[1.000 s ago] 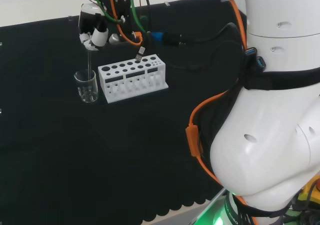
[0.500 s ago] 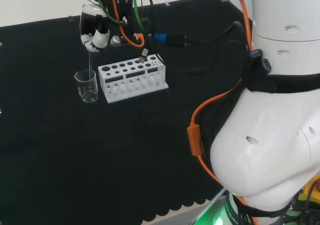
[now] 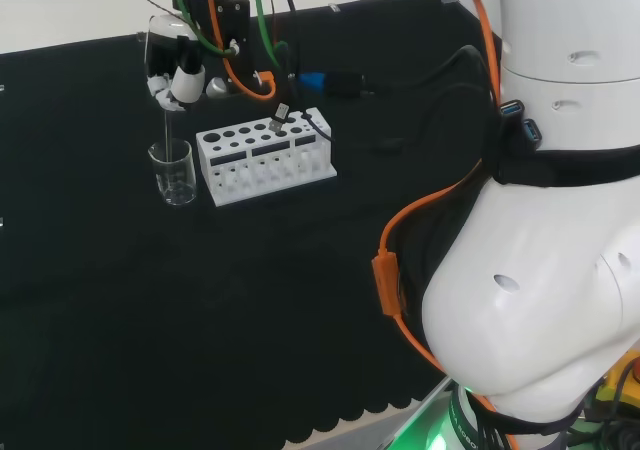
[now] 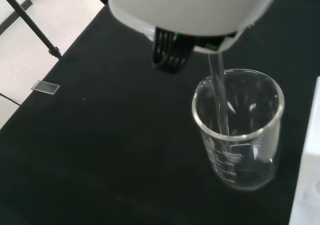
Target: Stir in the beaker to the left of the white test tube rack with the glass rod.
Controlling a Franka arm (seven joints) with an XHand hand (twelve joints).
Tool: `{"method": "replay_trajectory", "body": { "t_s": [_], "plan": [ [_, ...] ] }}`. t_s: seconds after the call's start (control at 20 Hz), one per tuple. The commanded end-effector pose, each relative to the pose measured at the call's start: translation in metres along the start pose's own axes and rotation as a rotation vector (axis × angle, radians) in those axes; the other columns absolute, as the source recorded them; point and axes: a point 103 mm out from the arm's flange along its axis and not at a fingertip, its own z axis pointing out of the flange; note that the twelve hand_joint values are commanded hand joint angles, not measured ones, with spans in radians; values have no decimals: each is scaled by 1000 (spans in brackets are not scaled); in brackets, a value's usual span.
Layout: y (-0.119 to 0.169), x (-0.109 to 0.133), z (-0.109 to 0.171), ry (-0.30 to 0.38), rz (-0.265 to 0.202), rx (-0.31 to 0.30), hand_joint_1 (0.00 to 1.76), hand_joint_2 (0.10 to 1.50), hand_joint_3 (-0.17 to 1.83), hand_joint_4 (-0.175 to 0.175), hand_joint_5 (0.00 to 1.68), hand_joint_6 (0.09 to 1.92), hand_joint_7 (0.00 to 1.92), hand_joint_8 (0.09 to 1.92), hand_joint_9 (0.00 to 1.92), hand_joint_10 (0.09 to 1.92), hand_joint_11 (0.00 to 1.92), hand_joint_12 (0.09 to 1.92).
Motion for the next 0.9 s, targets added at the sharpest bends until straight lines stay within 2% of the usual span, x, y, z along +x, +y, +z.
{"method": "replay_trajectory", "body": {
  "t_s": [0.05, 0.35, 0.9],
  "plan": [
    [13, 11, 4, -5, -16, 14, 1339, 477, 959, -175, 1231, 709, 1455, 682, 1675, 516, 1615, 595],
    [18, -4, 2, 2, 1, 22, 1339, 478, 958, -175, 1230, 709, 1455, 682, 1675, 516, 1615, 596],
    [4, -20, -8, -1, 33, -5, 1339, 480, 955, -175, 1229, 710, 1454, 683, 1676, 515, 1614, 596]
  ]
}}
